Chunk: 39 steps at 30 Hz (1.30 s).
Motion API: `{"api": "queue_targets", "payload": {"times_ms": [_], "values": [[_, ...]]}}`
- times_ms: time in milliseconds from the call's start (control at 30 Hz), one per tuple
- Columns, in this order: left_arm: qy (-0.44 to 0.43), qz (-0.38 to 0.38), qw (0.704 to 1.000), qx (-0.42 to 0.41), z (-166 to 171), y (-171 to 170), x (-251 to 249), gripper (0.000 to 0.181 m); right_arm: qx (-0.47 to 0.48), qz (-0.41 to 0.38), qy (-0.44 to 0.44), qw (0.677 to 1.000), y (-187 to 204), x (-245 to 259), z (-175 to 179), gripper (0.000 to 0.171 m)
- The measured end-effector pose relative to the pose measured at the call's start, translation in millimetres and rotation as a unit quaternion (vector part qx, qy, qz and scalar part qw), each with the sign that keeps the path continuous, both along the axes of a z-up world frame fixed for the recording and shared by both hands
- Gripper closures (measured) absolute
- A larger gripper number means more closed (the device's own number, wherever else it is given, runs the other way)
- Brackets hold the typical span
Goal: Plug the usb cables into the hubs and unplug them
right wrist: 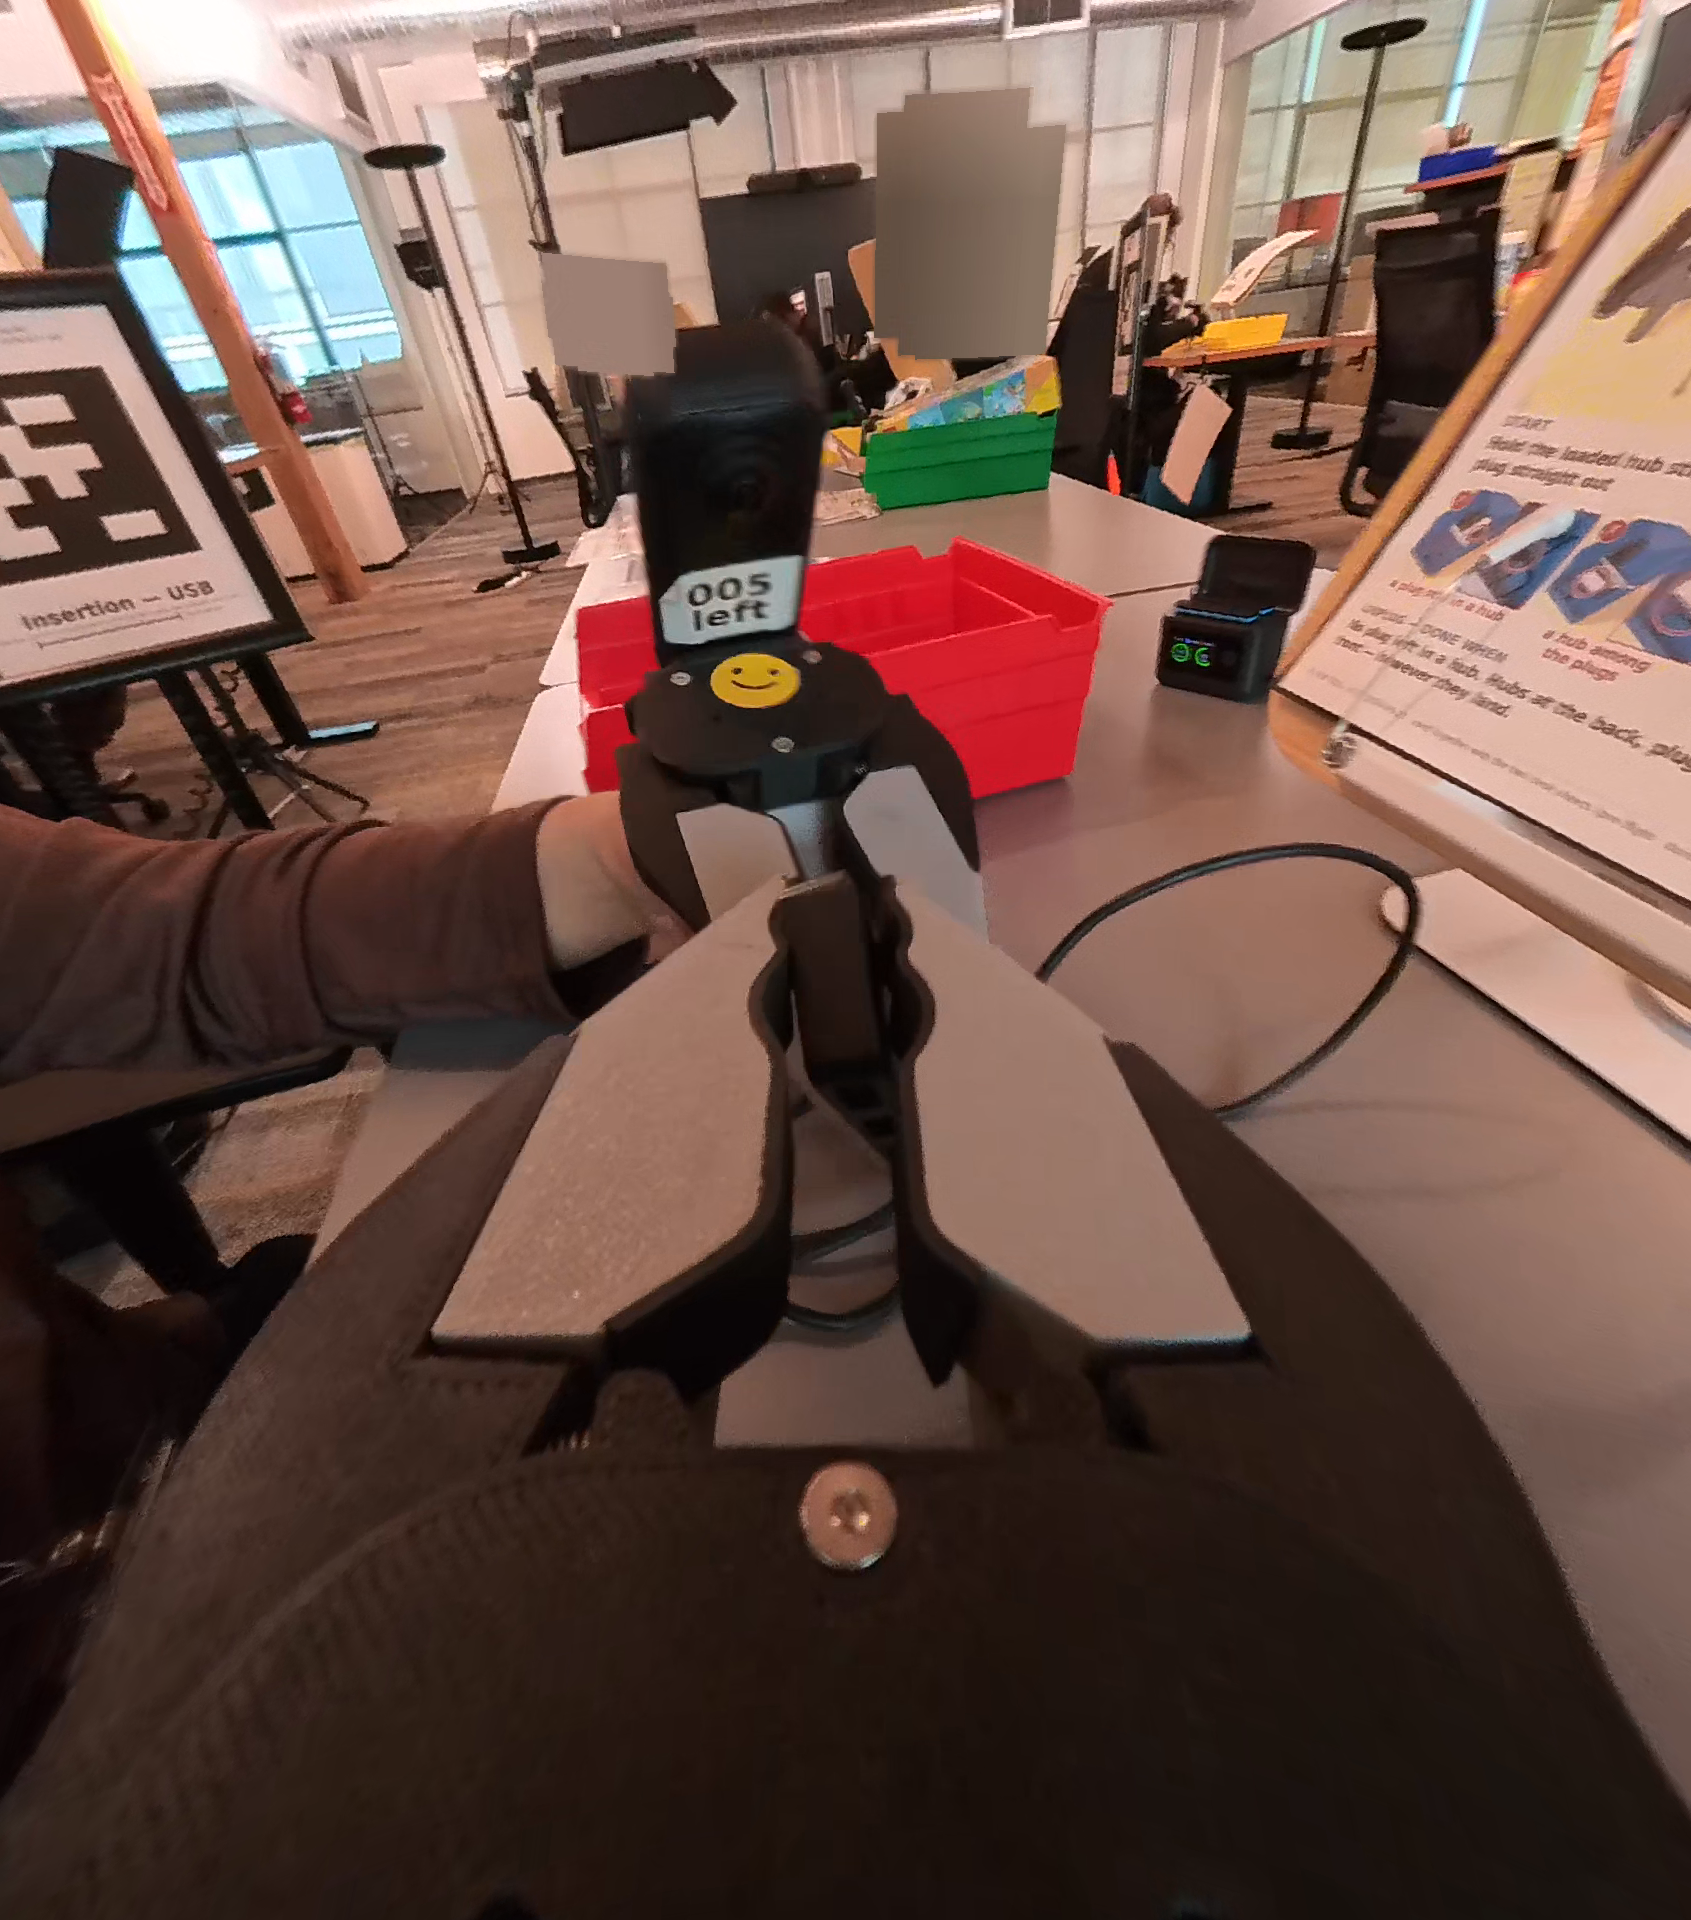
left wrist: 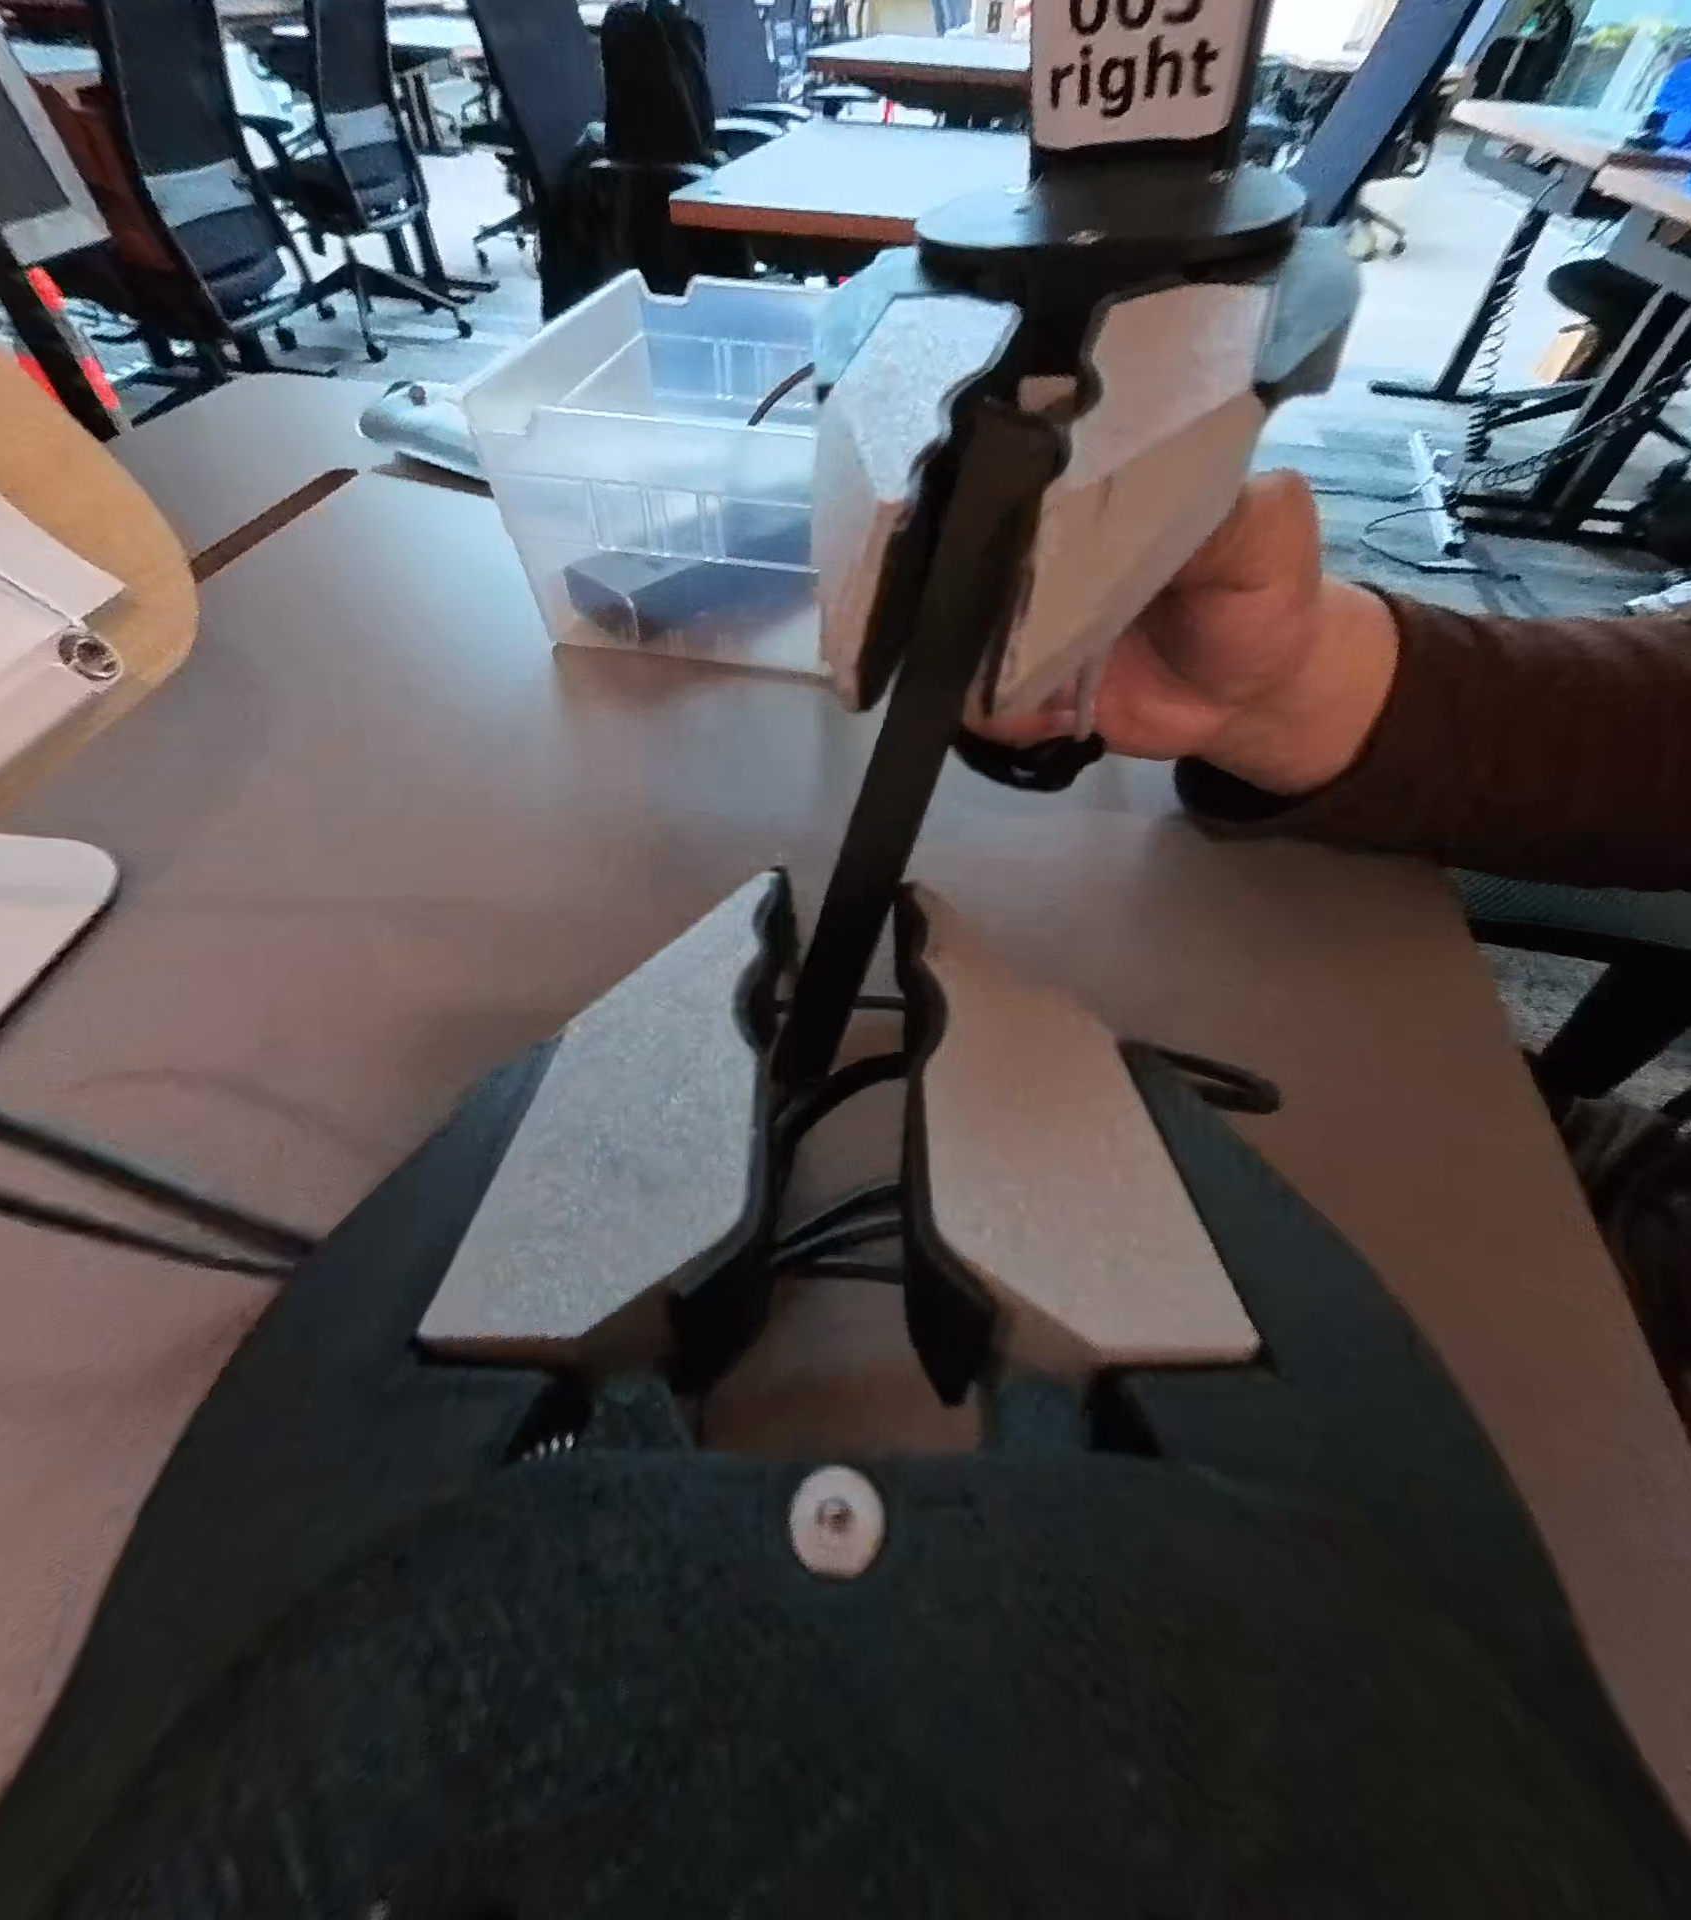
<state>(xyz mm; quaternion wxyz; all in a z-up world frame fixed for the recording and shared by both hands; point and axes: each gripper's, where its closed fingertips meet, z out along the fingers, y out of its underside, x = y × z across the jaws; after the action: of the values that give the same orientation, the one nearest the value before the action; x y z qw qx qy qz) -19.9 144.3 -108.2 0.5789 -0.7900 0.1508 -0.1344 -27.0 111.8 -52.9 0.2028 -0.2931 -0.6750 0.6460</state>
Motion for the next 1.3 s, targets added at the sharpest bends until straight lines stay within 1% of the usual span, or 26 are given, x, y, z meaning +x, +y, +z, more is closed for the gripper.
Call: {"api": "queue_targets", "payload": {"times_ms": [67, 133, 167, 233, 300, 367, 433, 500, 533, 600, 700, 733, 800, 833, 900, 967, 1033, 1100, 1167, 1267, 1300], "values": [[-0.012, -0.021, 1.000, 0.000, -1.6, 3.1, 11.1, 0.166, -0.004, 0.016, 0.011, 1.000, -10.3, 2.2, 3.9, 0.157], [0.013, -0.026, 0.999, 0.020, 1.6, 5.1, 15.5, 0.169, 0.007, 0.008, 0.020, 1.000, -14.2, 0.5, 4.6, 0.148], [0.022, -0.024, 0.999, 0.039, 6.5, 4.9, 14.9, 0.169, 0.010, 0.001, 0.028, 1.000, -13.5, 0.6, 7.3, 0.146], [-0.004, -0.032, 0.997, 0.075, 21.9, -0.7, 12.8, 0.171, 0.002, -0.020, 0.054, 0.998, -6.1, 1.7, 17.2, 0.139], [-0.046, -0.048, 0.988, 0.141, 48.3, -13.9, 7.9, 0.172, -0.030, -0.021, 0.076, 0.996, 2.7, 7.3, 29.6, 0.137], [-0.098, -0.089, 0.964, 0.229, 80.6, -38.4, 6.4, 0.172, -0.071, -0.015, 0.091, 0.993, 9.4, 12.3, 40.5, 0.136], [-0.150, -0.131, 0.931, 0.305, 107.6, -64.7, 4.6, 0.173, -0.083, 0.007, 0.088, 0.993, 6.3, 16.6, 42.2, 0.139], [-0.174, -0.149, 0.908, 0.350, 121.3, -80.1, 2.1, 0.173, -0.069, 0.028, 0.074, 0.994, -4.2, 18.2, 35.8, 0.134], [-0.176, -0.152, 0.904, 0.359, 123.0, -82.2, 1.7, 0.173, -0.057, 0.034, 0.069, 0.995, -10.5, 18.0, 31.7, 0.130], [-0.167, -0.152, 0.906, 0.357, 119.1, -78.6, 4.9, 0.173, -0.030, 0.039, 0.064, 0.997, -22.9, 16.4, 23.2, 0.125], [-0.140, -0.154, 0.916, 0.343, 108.3, -67.2, 15.6, 0.173, 0.000, 0.033, 0.065, 0.997, -35.9, 12.5, 14.5, 0.126], [-0.137, -0.157, 0.918, 0.337, 105.7, -64.0, 19.5, 0.173, 0.010, 0.030, 0.067, 0.997, -38.5, 11.7, 12.2, 0.131], [-0.132, -0.155, 0.926, 0.318, 100.4, -57.3, 23.9, 0.172, 0.050, 0.015, 0.078, 0.996, -37.2, 10.7, 6.4, 0.163], [-0.127, -0.143, 0.931, 0.312, 99.1, -53.8, 21.3, 0.172, 0.069, -0.004, 0.084, 0.994, -32.6, 8.4, 5.3, 0.164], [-0.111, -0.128, 0.944, 0.282, 92.8, -48.0, 17.6, 0.170, 0.107, -0.030, 0.081, 0.990, -23.8, 5.1, 0.5, 0.164], [-0.070, -0.097, 0.962, 0.245, 82.4, -41.3, 11.9, 0.168, 0.153, -0.056, 0.080, 0.983, -15.1, 0.5, -7.0, 0.164], [-0.020, -0.062, 0.976, 0.209, 70.5, -37.2, 3.6, 0.162, 0.233, -0.097, 0.086, 0.964, -2.3, -5.4, -18.6, 0.164], [0.023, -0.037, 0.981, 0.189, 63.3, -37.9, -4.5, 0.152, 0.314, -0.134, 0.091, 0.935, 12.3, -10.6, -31.0, 0.164], [0.061, -0.014, 0.982, 0.177, 58.8, -40.4, -13.3, 0.147, 0.361, -0.145, 0.086, 0.917, 20.7, -13.0, -42.2, 0.164], [0.123, 0.024, 0.982, 0.141, 45.2, -40.9, -29.8, 0.155, 0.383, -0.137, 0.063, 0.911, 24.3, -14.2, -55.1, 0.164], [0.143, 0.033, 0.981, 0.130, 40.7, -40.7, -33.5, 0.154, 0.390, -0.130, 0.057, 0.910, 24.7, -13.7, -59.6, 0.164]]}}
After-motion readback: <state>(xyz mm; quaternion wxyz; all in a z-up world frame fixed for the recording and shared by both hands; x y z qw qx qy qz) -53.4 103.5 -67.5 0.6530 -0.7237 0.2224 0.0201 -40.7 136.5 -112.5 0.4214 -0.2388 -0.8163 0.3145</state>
